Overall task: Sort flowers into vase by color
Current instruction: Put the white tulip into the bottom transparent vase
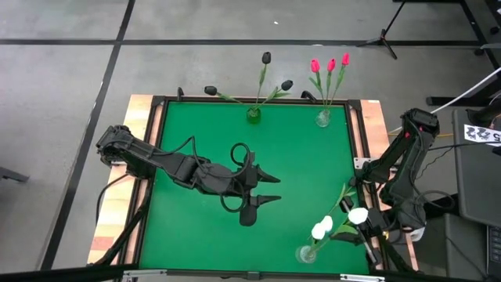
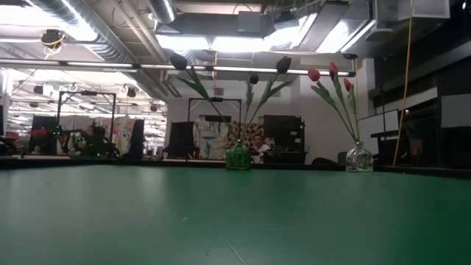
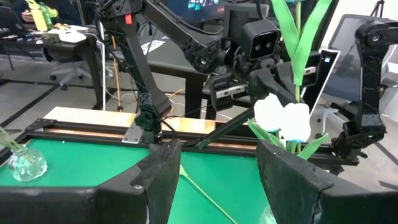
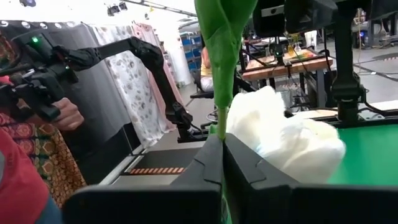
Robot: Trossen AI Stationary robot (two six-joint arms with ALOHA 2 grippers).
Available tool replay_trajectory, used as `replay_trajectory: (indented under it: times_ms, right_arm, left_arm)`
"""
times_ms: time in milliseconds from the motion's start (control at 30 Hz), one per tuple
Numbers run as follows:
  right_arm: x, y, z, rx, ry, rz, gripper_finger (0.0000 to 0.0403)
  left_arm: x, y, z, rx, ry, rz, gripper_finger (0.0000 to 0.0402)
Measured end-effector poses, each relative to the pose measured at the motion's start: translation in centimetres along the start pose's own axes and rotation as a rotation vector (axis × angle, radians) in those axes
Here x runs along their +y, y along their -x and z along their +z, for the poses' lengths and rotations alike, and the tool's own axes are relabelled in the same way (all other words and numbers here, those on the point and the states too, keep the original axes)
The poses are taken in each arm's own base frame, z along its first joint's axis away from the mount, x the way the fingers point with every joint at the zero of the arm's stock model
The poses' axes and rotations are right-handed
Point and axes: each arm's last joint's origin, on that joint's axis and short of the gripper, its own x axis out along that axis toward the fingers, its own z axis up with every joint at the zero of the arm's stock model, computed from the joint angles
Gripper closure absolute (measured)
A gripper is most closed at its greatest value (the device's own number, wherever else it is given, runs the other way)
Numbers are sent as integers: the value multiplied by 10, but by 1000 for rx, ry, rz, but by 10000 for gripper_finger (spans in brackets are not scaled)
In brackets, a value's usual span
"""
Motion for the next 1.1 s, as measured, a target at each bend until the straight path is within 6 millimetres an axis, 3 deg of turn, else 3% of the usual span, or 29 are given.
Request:
replay_trajectory:
  times_ms: [1100]
  right_arm:
    - [-5,0,-21,145,7,-52,403]
  left_arm:
    - [6,-2,1,-4,-5,28,194]
